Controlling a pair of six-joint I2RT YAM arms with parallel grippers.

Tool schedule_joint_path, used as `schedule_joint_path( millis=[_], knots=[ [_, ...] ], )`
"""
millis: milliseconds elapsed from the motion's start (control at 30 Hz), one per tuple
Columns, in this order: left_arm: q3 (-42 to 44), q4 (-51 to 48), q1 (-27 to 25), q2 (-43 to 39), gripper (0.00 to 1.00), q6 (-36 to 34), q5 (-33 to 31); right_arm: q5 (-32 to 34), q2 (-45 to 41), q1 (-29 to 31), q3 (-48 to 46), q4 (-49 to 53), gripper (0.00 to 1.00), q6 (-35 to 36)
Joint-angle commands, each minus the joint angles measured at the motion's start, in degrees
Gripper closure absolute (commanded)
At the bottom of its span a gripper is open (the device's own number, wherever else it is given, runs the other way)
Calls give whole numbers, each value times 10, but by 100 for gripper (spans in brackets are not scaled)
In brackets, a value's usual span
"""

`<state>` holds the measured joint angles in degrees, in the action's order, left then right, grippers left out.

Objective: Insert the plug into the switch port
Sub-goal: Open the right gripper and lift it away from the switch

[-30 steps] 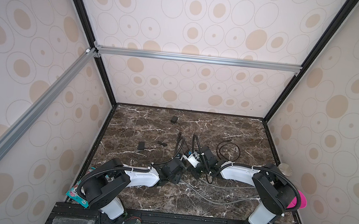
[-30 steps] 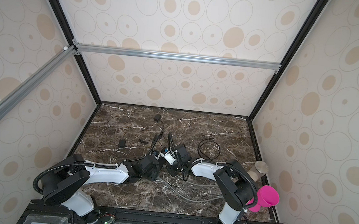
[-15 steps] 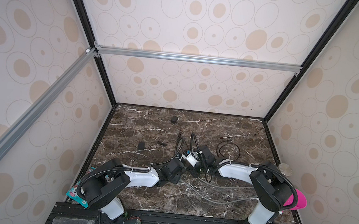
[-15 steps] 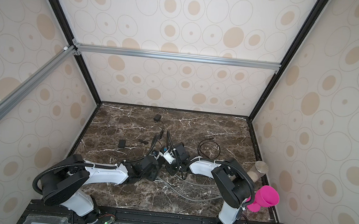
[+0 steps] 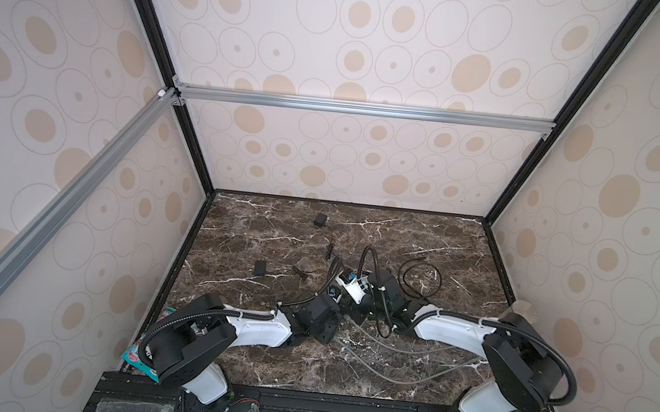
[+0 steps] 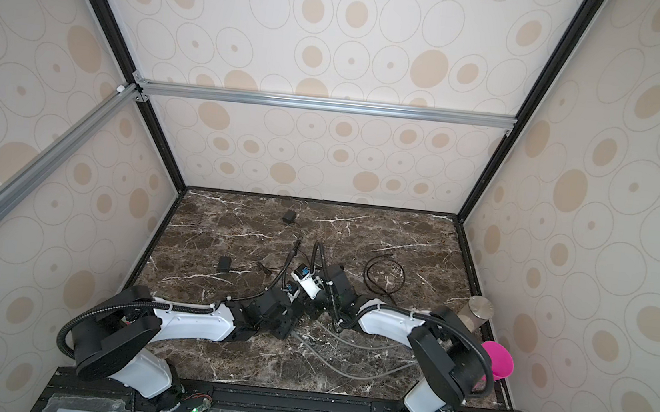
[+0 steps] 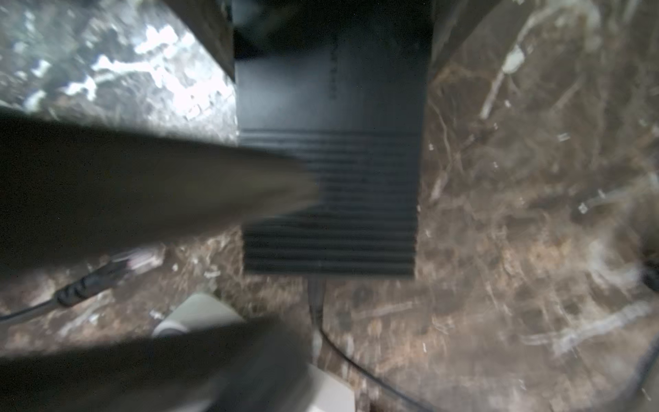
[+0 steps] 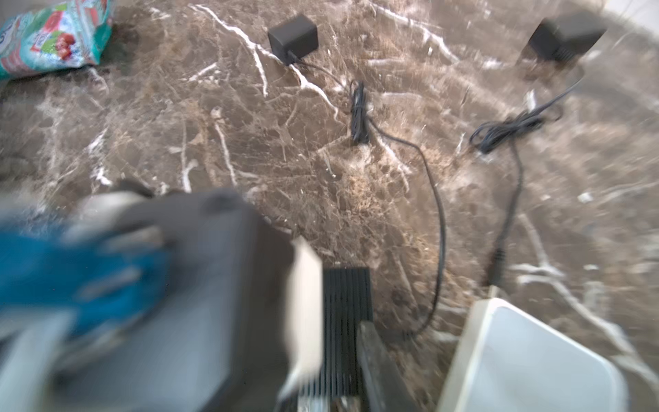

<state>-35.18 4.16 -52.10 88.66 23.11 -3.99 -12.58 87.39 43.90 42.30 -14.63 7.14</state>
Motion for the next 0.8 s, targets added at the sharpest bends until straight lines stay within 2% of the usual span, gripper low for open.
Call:
schedule_joint_path(
  millis=[0, 233, 300, 500, 767],
  knots=[
    [14, -87, -1, 20, 55, -22, 71, 34, -62, 7, -30, 4, 71, 7],
    [-46, -155, 33, 53, 44, -6, -2, 167, -196, 4, -57, 150, 70, -126],
    [-71, -190, 53, 76, 37, -2, -37, 172, -226, 4, -64, 178, 70, -150],
    [-116, -281, 97, 89, 33, 7, -123, 195, -283, 4, -88, 224, 68, -183],
    [-162, -394, 127, 47, 31, 12, -162, 224, -318, 5, -88, 268, 64, -203]
  ],
)
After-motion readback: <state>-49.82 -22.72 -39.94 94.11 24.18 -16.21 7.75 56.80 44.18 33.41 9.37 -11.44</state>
